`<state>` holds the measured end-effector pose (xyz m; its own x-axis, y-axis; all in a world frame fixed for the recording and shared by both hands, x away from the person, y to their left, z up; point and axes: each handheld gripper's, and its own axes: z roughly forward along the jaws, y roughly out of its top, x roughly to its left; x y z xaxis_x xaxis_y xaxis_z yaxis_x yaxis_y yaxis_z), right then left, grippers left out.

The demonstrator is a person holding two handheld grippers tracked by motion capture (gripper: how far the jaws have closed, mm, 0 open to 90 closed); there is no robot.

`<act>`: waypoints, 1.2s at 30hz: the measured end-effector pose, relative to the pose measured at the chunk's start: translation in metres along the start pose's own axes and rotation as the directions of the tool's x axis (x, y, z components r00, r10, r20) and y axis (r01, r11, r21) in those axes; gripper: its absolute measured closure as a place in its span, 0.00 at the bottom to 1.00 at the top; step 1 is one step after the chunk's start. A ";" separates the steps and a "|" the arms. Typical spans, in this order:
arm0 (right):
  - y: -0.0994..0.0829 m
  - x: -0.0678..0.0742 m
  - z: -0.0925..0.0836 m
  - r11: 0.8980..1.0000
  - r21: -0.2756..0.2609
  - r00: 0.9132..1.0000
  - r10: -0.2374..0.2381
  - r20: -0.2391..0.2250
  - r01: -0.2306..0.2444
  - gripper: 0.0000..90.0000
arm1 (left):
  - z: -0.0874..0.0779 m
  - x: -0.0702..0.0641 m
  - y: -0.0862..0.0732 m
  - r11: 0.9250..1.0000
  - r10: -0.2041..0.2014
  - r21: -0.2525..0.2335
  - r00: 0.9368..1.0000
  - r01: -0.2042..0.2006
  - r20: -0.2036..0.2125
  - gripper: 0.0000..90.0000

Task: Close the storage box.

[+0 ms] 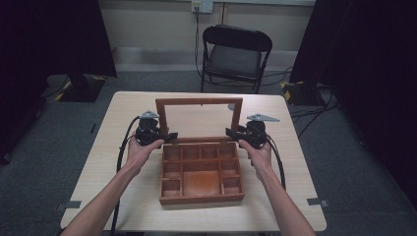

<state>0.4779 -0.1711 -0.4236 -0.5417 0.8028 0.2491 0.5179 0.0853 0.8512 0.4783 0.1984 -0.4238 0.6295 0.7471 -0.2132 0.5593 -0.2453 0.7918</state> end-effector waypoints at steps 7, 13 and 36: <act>-0.001 0.000 -0.002 1.000 0.017 0.999 0.007 -0.032 -0.007 0.49 | -0.004 -0.003 -0.002 1.000 0.013 -0.015 1.000 -0.013 0.012 0.52; 0.001 0.002 -0.007 0.999 0.037 0.999 -0.001 -0.034 0.002 0.46 | -0.014 -0.004 -0.007 1.000 -0.002 -0.019 0.999 0.002 0.032 0.54; -0.004 0.013 -0.026 0.998 0.060 0.999 0.015 -0.050 -0.012 0.41 | -0.037 -0.013 -0.015 1.000 -0.015 -0.019 0.998 0.016 0.053 0.47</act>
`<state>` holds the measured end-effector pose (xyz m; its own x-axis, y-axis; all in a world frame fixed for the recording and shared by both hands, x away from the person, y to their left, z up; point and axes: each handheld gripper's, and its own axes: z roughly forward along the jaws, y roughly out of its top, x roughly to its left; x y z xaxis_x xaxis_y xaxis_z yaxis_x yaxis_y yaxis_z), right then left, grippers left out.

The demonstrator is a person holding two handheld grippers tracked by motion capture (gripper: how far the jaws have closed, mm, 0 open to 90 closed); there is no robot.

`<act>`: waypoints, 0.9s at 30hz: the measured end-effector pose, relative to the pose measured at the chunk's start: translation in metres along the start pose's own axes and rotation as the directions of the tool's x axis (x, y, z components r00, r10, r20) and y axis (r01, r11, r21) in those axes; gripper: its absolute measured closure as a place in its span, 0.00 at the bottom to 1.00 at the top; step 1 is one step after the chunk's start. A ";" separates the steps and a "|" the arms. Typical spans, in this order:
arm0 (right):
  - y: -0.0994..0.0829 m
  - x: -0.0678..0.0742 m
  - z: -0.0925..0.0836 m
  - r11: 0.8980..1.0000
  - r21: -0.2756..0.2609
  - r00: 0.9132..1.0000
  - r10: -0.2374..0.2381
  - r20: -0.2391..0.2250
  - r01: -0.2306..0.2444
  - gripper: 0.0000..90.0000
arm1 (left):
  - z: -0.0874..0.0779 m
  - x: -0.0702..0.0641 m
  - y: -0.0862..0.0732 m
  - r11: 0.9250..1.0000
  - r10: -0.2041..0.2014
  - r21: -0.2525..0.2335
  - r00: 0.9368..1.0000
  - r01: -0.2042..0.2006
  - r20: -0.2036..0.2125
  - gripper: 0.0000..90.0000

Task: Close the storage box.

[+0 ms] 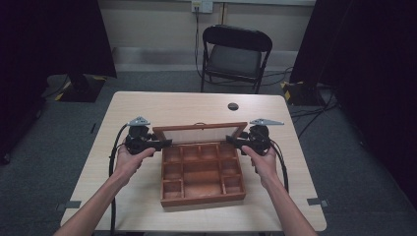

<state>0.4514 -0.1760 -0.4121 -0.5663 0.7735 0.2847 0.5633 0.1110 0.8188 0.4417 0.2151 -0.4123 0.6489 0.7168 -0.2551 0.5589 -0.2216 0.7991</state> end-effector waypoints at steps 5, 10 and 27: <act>-0.004 0.001 0.000 1.000 0.011 1.000 0.001 0.007 -0.001 0.41 | 0.000 0.002 -0.002 1.000 0.012 0.026 1.000 -0.013 0.000 0.46; -0.008 0.005 -0.006 0.999 0.043 1.000 0.005 -0.004 -0.005 0.39 | 0.003 0.001 -0.010 0.999 0.003 0.045 1.000 -0.003 0.012 0.42; -0.018 0.022 -0.014 0.998 0.064 0.999 0.026 -0.023 -0.025 0.31 | 0.006 0.016 -0.015 0.998 -0.028 0.049 1.000 0.028 -0.013 0.34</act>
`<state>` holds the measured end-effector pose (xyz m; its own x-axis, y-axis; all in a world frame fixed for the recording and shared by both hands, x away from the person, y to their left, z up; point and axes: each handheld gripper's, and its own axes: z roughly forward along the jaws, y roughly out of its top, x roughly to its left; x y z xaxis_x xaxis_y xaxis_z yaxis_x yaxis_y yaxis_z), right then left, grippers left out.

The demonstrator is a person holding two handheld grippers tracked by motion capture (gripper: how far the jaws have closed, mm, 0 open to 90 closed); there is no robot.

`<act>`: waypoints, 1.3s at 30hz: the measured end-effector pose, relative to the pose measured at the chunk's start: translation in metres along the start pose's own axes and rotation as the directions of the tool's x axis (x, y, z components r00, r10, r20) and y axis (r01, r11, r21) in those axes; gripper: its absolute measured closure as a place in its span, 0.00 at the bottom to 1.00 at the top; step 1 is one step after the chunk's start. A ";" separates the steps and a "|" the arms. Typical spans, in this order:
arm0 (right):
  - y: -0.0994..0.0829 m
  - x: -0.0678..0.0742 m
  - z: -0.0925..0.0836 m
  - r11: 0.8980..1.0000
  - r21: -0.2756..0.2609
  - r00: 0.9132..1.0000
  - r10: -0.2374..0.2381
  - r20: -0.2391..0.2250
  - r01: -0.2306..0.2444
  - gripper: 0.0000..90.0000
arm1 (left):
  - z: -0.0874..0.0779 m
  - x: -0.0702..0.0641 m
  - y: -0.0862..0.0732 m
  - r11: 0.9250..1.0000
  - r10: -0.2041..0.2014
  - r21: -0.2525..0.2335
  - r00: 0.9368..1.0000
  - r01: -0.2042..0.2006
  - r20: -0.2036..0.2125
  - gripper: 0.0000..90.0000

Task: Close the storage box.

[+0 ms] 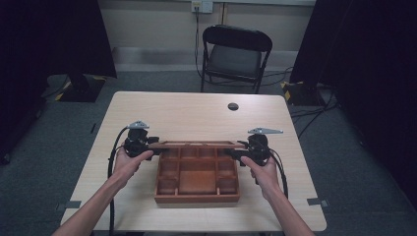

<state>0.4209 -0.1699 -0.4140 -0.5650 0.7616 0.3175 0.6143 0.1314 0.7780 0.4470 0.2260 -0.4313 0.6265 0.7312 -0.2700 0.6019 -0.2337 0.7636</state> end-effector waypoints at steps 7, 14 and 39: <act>-0.003 0.001 0.004 1.000 0.016 1.000 0.008 -0.007 -0.008 0.30 | -0.010 -0.002 -0.002 1.000 0.008 -0.005 1.000 -0.008 0.000 0.35; -0.002 -0.001 0.005 1.000 0.011 1.000 0.011 -0.020 -0.011 0.30 | -0.026 -0.009 -0.003 0.998 0.019 -0.064 0.999 -0.016 0.046 0.27; -0.014 -0.002 -0.005 0.996 0.077 0.999 -0.038 0.006 0.037 0.28 | -0.037 -0.019 -0.015 0.998 0.038 -0.057 0.998 -0.035 0.050 0.21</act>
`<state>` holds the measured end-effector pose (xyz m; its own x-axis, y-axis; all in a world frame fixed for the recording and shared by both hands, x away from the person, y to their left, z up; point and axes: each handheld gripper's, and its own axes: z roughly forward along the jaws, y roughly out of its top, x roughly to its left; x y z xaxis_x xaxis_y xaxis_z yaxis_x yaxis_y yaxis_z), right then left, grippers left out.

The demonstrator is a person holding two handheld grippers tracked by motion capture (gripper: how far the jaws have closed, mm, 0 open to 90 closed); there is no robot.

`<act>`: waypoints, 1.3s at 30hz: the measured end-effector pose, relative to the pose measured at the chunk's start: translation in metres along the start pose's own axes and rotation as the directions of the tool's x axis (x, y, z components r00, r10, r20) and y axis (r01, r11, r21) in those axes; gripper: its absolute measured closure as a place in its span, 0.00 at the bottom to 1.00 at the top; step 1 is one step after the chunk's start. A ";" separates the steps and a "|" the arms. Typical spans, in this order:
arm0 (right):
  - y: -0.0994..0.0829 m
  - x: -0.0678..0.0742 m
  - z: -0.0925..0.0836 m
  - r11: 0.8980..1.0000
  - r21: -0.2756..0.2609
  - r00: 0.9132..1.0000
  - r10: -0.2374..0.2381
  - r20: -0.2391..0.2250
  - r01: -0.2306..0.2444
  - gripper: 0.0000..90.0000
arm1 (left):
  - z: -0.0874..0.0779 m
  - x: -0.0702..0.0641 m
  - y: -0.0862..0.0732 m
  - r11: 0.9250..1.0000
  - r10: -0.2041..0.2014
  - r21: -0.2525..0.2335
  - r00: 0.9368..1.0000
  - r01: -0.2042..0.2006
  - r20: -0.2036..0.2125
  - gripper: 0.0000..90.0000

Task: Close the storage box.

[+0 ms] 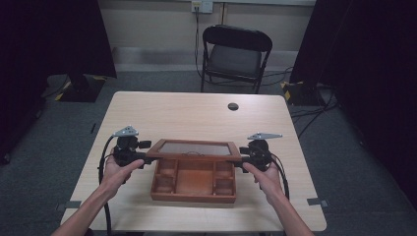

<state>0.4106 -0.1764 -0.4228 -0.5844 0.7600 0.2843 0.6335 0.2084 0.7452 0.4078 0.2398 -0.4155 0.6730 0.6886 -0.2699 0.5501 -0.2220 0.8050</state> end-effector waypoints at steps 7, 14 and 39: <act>-0.008 -0.012 -0.006 0.999 0.016 0.998 0.027 0.050 -0.028 0.32 | 0.000 0.000 0.000 1.000 0.004 0.002 1.000 -0.004 0.000 0.20; -0.008 -0.025 -0.012 0.998 0.013 0.994 0.056 0.095 -0.057 0.33 | 0.000 -0.002 -0.004 1.000 0.008 0.012 1.000 -0.008 0.001 0.21; 0.038 0.004 -0.046 0.984 -0.177 1.000 -0.031 -0.004 0.030 0.59 | 0.000 -0.002 -0.010 0.999 0.032 0.023 1.000 -0.032 0.001 0.20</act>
<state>0.4090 -0.1936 -0.3658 -0.6054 0.7511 0.2635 0.5160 0.1183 0.8484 0.4010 0.2410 -0.4228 0.6904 0.6807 -0.2448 0.5399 -0.2597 0.8006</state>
